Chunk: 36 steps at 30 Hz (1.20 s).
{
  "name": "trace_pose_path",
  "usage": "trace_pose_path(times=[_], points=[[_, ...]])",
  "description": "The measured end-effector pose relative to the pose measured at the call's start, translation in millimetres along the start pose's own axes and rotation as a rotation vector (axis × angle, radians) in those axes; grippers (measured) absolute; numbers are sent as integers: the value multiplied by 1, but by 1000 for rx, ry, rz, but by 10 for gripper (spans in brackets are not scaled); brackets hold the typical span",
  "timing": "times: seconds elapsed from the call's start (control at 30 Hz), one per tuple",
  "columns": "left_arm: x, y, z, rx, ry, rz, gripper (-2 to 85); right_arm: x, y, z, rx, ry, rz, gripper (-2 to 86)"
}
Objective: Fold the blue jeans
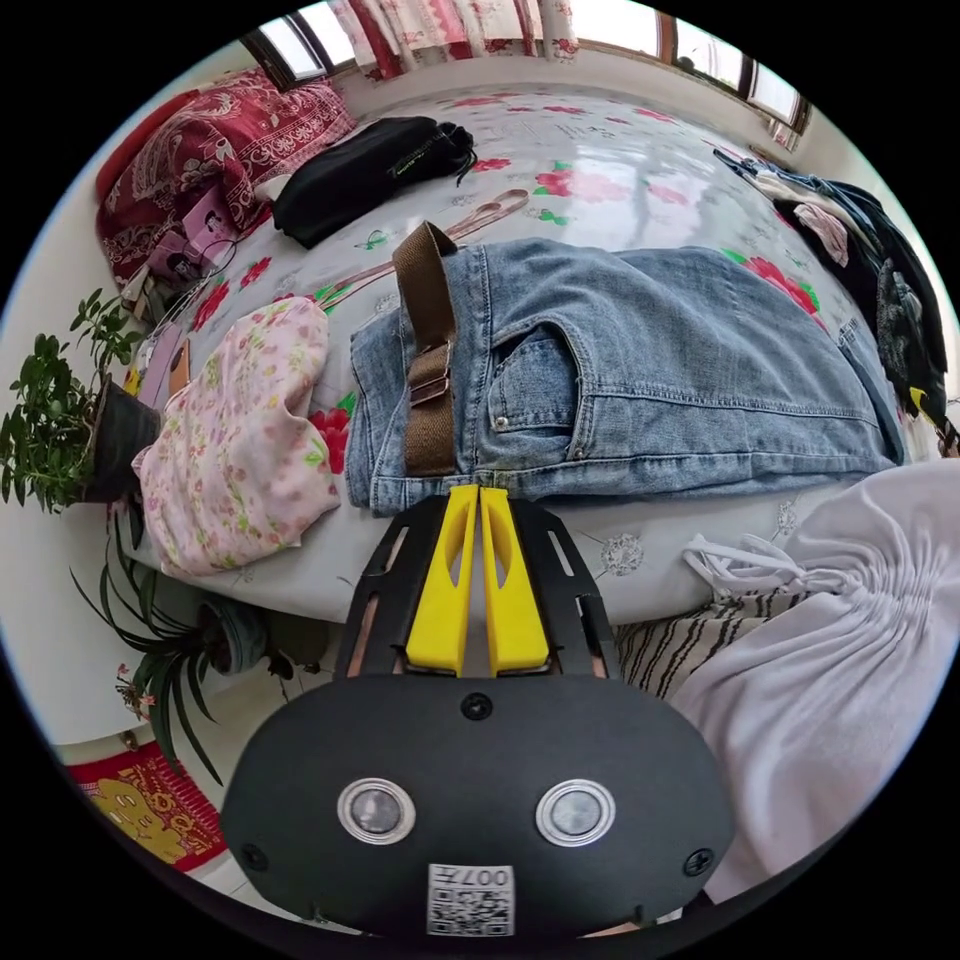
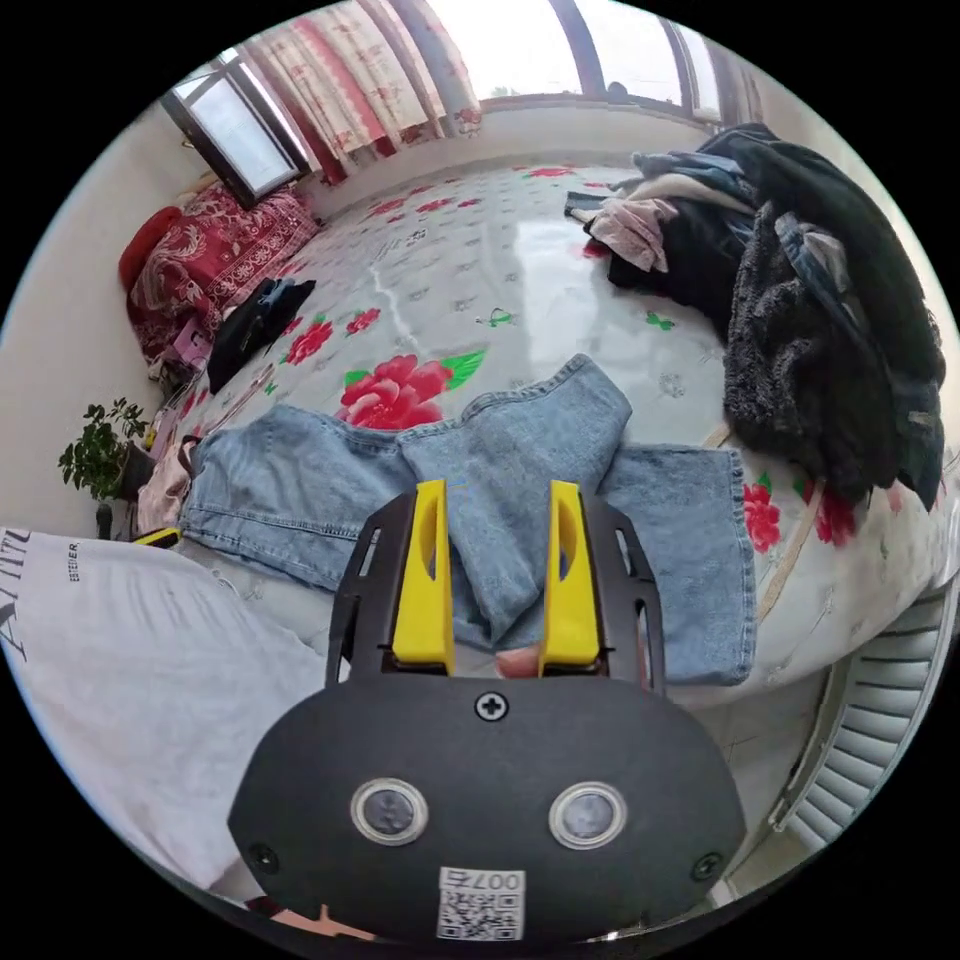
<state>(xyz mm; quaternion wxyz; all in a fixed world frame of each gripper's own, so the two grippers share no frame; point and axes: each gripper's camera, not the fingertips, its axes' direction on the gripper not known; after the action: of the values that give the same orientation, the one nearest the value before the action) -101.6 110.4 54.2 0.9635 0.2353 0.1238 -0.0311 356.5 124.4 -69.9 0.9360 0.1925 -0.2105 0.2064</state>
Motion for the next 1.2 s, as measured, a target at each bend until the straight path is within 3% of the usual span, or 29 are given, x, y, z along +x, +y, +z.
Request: trace_pose_path(times=[0.13, 0.2, 0.23, 0.4, 0.43, 0.53, 0.6, 0.7, 0.8, 1.03, 1.07, 1.13, 1.2], points=[[0, -4, -8, 8, -12, -12, -10, -22, -25, 54, -155, 12, -128, 73], [0, -7, -10, 6, -15, -15, -10, -14, -30, 83, -267, 113, -112, 34], [1, -9, -12, 1, -20, -12, -10, -8, -30, 80, -239, 132, -87, 22], [6, -15, -18, -5, -57, 13, -10, 87, 17, -56, 311, 11, 270, 2], [7, -16, -16, -9, -58, 7, -10, 99, 28, -66, 343, 14, 304, 1], [6, -21, -6, -29, -23, -34, -10, 162, 84, -71, 295, 11, 481, 1], [2, -23, -5, -28, -4, -71, -10, 202, 127, -44, 149, 8, 658, 5], [-5, -24, -10, -26, 17, -105, -10, 224, 178, -35, 182, -68, 802, 13], [-11, -23, -21, -29, 22, -91, -10, 233, 207, -39, 284, -132, 834, 21], [-36, -20, -56, -8, 39, -90, -10, 256, 203, -50, 226, -34, 692, 20], [-38, -18, -55, -12, 45, -100, -10, 261, 205, -49, 229, -73, 696, 15], [-46, -13, -62, 3, 71, -152, -10, 267, 210, -53, 346, -353, 691, 6], [-51, -7, -73, 23, 79, -175, -10, 255, 211, -63, 642, -896, 651, 2]])
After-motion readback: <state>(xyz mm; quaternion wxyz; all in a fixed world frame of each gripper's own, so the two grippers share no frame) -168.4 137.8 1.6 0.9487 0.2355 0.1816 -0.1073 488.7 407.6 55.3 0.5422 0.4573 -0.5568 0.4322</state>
